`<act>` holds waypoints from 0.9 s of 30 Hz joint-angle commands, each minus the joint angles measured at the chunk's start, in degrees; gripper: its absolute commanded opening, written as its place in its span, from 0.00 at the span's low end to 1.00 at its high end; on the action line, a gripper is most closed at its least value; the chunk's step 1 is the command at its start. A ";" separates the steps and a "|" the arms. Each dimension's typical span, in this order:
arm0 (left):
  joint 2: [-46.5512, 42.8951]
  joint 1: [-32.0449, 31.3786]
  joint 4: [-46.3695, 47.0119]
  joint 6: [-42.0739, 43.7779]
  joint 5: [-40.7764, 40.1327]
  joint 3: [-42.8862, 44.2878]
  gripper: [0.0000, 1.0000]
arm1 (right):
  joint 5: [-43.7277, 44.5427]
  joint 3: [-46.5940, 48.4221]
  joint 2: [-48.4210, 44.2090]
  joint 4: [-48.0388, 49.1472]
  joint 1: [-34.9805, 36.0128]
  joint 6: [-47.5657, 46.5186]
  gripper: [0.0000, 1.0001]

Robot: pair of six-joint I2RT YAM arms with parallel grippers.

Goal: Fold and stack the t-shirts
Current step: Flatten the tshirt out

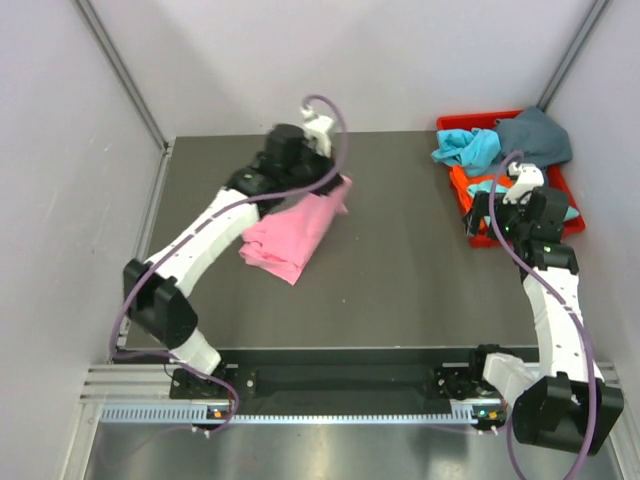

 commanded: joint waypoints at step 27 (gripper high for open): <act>-3.56 18.95 -5.98 2.00 -11.42 -18.69 0.64 | -19.23 30.53 31.91 -14.76 15.22 -7.97 0.96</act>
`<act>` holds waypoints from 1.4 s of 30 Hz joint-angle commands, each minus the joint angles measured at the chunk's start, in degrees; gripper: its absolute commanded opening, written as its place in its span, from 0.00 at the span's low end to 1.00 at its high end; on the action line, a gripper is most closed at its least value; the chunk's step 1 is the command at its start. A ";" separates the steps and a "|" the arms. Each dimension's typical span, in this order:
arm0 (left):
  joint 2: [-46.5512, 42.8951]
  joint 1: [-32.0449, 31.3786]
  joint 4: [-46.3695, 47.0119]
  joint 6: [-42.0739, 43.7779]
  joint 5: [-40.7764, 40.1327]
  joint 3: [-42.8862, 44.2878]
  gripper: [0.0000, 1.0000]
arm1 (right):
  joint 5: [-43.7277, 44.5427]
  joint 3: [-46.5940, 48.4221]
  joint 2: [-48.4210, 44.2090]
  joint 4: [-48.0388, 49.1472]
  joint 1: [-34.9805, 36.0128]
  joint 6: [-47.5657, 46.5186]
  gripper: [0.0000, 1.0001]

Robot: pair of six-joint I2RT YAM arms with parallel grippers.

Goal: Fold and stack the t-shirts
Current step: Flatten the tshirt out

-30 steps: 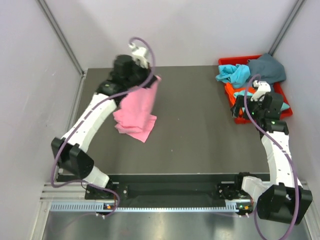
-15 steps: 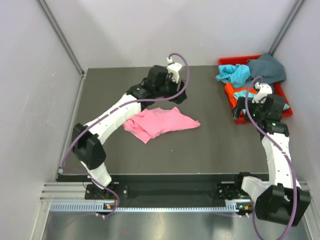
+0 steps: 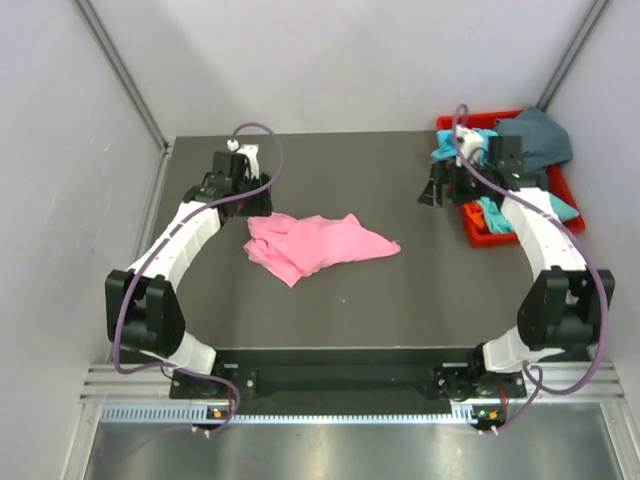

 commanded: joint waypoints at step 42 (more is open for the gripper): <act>7.72 10.40 1.61 -4.28 8.02 -6.68 0.56 | -4.35 31.38 44.93 4.12 24.09 3.24 0.68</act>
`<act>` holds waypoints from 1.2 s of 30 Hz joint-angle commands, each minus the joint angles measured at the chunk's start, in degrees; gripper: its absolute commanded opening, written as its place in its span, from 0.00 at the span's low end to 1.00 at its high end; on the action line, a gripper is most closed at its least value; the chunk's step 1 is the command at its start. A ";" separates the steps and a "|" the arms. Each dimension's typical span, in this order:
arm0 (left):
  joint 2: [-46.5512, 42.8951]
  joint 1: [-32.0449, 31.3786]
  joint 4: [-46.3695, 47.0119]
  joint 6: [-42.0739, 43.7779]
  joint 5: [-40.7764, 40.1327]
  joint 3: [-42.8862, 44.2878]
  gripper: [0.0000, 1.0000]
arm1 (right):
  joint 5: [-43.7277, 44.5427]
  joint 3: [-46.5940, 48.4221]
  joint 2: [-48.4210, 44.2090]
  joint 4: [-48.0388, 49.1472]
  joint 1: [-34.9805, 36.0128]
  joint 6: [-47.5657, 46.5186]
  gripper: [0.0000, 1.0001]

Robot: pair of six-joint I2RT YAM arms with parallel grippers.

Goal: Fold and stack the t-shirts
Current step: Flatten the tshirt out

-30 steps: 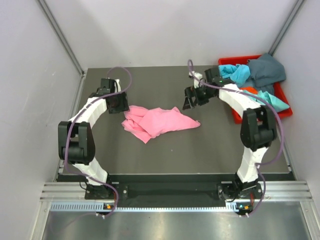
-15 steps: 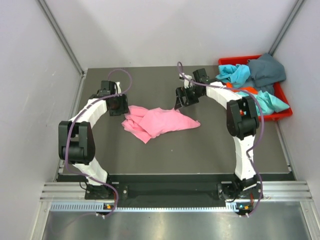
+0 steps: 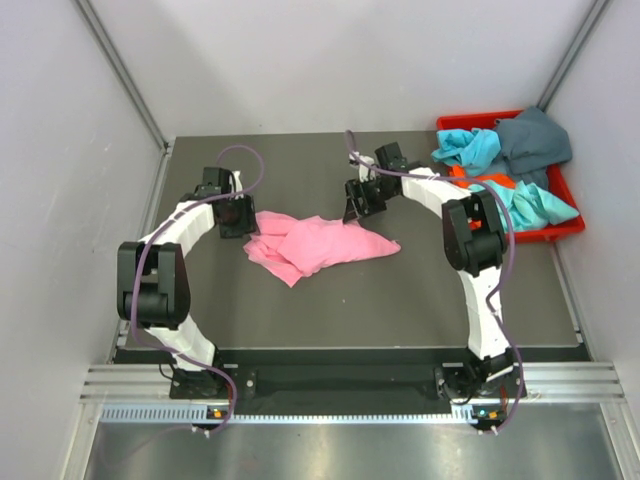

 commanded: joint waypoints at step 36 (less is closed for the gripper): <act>-6.26 1.95 -0.69 5.04 -0.71 20.33 0.37 | 11.45 18.60 -20.99 -0.48 0.63 -11.48 0.00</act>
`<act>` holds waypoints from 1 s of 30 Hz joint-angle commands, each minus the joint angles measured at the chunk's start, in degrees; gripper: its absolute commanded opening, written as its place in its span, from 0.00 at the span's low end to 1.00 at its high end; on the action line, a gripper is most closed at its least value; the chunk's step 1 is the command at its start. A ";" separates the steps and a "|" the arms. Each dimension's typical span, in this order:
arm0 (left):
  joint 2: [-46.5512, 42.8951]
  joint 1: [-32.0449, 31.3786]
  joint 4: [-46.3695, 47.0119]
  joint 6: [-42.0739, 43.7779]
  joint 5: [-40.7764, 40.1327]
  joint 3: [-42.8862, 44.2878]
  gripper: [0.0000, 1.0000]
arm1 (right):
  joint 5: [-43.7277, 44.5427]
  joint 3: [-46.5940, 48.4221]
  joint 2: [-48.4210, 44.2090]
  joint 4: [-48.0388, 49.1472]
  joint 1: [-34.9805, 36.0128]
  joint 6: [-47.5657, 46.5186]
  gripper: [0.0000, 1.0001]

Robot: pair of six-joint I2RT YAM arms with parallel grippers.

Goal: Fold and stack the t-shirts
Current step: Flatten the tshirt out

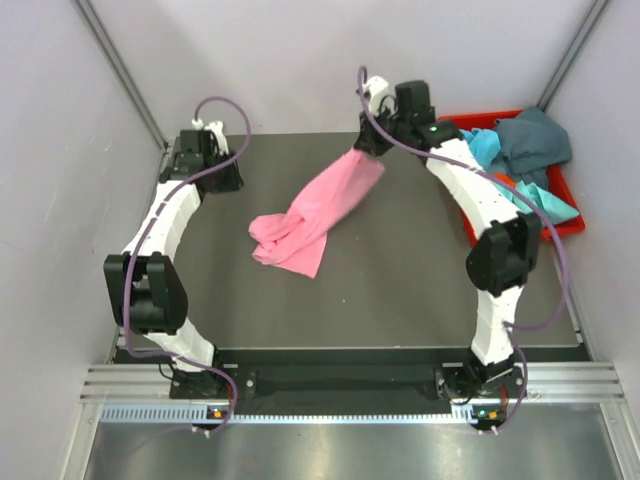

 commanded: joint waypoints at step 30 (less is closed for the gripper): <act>19.64 -0.57 4.65 -13.16 29.29 5.23 0.60 | 8.47 -29.97 -42.66 -5.72 1.08 -9.24 0.00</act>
